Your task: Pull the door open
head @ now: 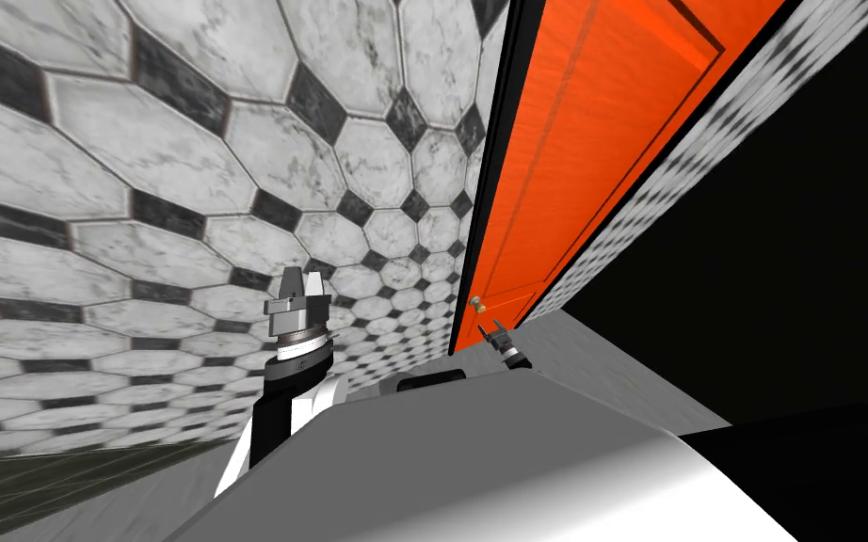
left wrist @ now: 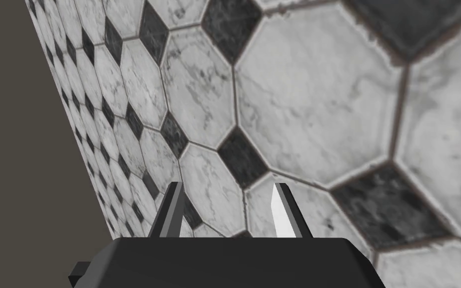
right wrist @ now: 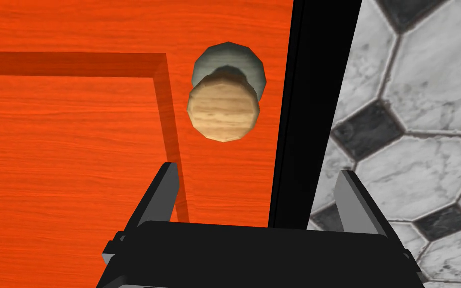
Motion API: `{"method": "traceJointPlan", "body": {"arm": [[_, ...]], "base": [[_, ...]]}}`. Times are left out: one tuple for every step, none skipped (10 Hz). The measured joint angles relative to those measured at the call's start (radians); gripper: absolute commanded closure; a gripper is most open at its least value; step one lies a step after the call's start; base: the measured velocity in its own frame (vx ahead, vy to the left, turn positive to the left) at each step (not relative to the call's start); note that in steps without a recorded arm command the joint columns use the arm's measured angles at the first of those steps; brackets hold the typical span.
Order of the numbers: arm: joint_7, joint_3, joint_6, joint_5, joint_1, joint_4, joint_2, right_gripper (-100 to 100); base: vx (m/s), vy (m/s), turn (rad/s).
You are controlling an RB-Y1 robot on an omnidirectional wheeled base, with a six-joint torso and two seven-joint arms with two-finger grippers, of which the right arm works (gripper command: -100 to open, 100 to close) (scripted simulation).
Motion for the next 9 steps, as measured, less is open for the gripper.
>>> {"method": "traceJointPlan", "body": {"arm": [[0.004,-0.014,-0.012,-0.01,-0.006,0.025,-0.005,-100],[0.005,-0.032,-0.024,-0.024,-0.018,0.058,-0.019,-100],[0.01,-0.052,-0.045,-0.039,-0.029,0.102,-0.033,-100],[0.011,-0.069,-0.053,-0.052,-0.022,0.114,-0.039,-100],[0.011,-0.071,-0.053,-0.053,-0.023,0.114,-0.04,100],[0.011,-0.073,-0.052,-0.054,-0.024,0.113,-0.043,100],[0.012,-0.073,-0.052,-0.054,-0.025,0.112,-0.043,100],[0.012,-0.073,-0.051,-0.054,-0.025,0.112,-0.044,100],[0.012,-0.073,-0.051,-0.053,-0.025,0.113,-0.044,100]], "base": [[0.176,0.055,0.267],[0.182,0.011,0.23],[0.196,0.002,0.187],[0.088,0.001,0.04],[-0.012,-0.008,-0.048],[-0.026,-0.016,-0.011],[-0.023,-0.005,0.017],[-0.015,-0.002,0.001],[-0.008,0.0,-0.006]]}}
